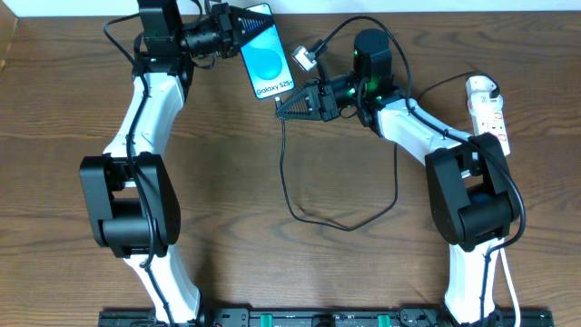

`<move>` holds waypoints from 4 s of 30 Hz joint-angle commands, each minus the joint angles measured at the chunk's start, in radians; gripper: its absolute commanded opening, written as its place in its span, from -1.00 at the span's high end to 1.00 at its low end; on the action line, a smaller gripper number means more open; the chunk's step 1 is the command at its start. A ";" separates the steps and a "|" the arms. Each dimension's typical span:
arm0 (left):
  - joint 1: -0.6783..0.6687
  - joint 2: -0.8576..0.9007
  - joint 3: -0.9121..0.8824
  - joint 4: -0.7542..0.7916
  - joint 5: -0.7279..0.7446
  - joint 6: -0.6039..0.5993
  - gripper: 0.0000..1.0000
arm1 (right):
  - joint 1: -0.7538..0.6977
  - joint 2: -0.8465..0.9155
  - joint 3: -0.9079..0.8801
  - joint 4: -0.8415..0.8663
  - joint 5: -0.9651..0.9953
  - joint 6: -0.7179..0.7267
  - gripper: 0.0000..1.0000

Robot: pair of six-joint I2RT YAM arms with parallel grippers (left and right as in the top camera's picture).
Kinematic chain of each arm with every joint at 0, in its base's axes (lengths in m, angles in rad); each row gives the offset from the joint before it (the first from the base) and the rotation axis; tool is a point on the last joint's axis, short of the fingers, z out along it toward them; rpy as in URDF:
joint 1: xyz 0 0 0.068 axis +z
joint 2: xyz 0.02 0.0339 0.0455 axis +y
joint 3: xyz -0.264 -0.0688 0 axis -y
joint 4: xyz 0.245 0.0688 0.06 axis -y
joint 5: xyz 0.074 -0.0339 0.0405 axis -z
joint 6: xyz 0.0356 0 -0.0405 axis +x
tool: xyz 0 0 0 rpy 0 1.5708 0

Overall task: Plug charger to phone and switch on socket
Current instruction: 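Push the connector into the phone's bottom port with the right gripper, then open the right gripper and move it toward the power strip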

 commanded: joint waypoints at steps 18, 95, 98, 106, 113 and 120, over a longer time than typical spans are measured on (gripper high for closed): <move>-0.001 -0.025 0.006 0.009 0.061 -0.005 0.87 | 0.008 0.004 0.011 0.003 -0.005 0.013 0.98; -0.024 -0.024 0.006 0.009 0.221 0.113 0.86 | -0.027 0.004 0.011 0.157 0.214 0.291 -0.99; -0.011 -0.024 0.006 0.009 0.221 0.120 0.85 | -0.028 0.004 0.012 0.189 0.184 0.286 -0.99; 0.015 -0.024 0.006 0.005 0.223 0.119 0.85 | -0.068 0.003 0.012 0.422 0.215 0.458 -0.99; 0.023 -0.024 0.006 0.005 0.222 0.119 0.86 | -0.150 0.004 0.011 0.339 0.329 0.510 -0.99; 0.030 -0.024 0.006 0.005 0.222 0.119 0.86 | -0.202 0.004 0.011 -0.118 0.425 0.344 -0.99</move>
